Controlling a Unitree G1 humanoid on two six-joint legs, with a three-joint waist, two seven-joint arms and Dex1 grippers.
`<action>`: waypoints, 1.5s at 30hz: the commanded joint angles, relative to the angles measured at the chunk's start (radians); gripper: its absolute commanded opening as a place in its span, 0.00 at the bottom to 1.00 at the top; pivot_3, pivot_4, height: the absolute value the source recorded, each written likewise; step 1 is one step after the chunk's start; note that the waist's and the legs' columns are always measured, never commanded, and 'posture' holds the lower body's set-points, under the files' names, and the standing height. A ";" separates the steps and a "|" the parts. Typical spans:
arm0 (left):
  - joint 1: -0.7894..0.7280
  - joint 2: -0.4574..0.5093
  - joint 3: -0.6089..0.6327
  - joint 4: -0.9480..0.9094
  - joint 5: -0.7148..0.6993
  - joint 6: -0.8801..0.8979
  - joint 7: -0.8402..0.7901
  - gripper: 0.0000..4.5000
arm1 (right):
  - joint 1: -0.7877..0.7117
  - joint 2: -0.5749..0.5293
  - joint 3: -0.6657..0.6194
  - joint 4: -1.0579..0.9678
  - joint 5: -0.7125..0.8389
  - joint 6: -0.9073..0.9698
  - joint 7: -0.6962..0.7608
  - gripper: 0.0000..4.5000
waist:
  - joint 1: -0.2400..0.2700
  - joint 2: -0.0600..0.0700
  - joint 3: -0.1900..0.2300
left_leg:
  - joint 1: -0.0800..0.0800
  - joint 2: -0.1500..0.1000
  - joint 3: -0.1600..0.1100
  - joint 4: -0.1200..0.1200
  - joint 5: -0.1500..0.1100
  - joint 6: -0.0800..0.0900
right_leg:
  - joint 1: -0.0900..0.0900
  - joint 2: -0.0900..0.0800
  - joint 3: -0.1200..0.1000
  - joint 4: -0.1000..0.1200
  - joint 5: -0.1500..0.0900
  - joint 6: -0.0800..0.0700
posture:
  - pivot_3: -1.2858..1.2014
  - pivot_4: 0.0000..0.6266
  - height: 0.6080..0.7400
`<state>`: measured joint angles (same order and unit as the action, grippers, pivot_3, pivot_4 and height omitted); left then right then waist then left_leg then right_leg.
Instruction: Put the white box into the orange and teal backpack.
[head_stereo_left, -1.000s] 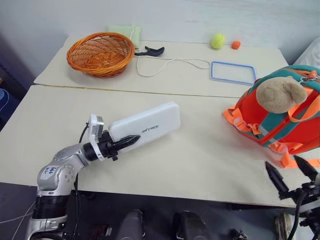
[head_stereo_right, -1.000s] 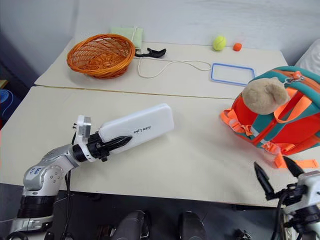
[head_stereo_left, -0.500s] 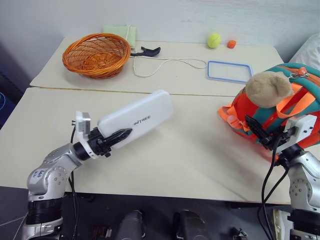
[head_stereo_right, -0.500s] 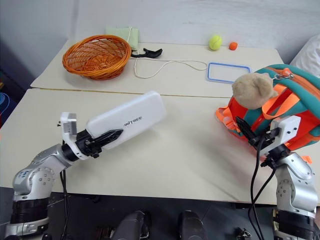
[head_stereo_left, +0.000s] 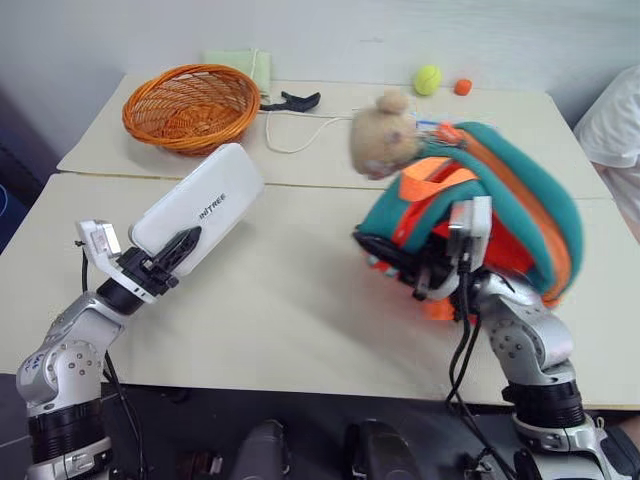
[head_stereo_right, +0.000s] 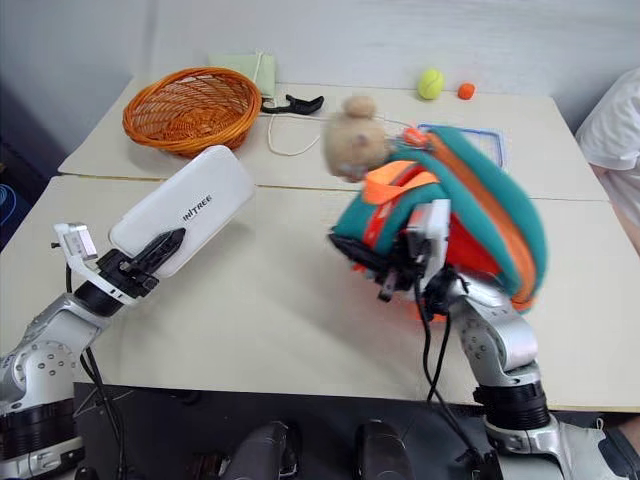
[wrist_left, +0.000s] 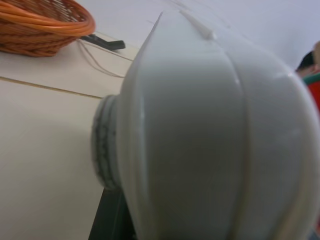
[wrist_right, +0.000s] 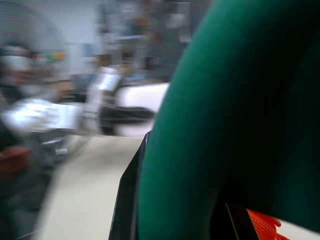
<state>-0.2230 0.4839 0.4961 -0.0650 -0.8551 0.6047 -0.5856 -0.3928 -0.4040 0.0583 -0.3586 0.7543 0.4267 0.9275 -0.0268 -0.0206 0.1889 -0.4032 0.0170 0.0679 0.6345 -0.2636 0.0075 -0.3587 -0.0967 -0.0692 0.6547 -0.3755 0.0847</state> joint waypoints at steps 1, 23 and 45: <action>-0.009 0.004 0.058 -0.050 -0.042 -0.030 0.016 0.31 | -0.006 -0.076 -0.010 -0.139 0.178 0.145 0.054 0.00 | 0.001 0.000 0.000 | -0.001 0.000 -0.001 0.001 0.000 0.001 | 0.000 0.000 -0.001 0.000 0.000 0.000 | 0.52 0.24 1.00; 0.004 0.246 -0.013 -0.411 -0.297 0.050 -0.127 0.31 | 0.012 -0.239 -0.086 0.023 0.064 0.150 0.142 0.00 | 0.008 -0.004 0.001 | -0.001 -0.002 -0.004 0.003 -0.002 0.002 | 0.005 -0.002 -0.005 -0.009 0.000 0.000 | 0.52 0.24 1.00; -0.516 0.226 -0.652 -0.100 0.299 0.005 -0.407 0.31 | 0.049 -0.219 -0.074 -0.027 0.058 0.159 0.125 0.00 | 0.036 -0.004 0.001 | -0.002 -0.002 -0.004 0.003 -0.001 0.003 | 0.005 -0.001 -0.005 -0.009 0.000 0.000 | 0.52 0.24 1.00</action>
<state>-0.6778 0.7483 -0.0803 -0.1654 -0.5945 0.5739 -1.0080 -0.3372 -0.6286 -0.0090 -0.3467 0.7999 0.5937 1.0469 0.0089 -0.0242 0.1901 -0.4054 0.0145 0.0639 0.6380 -0.2651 0.0103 -0.3536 -0.0975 -0.0748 0.6461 -0.3752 0.0854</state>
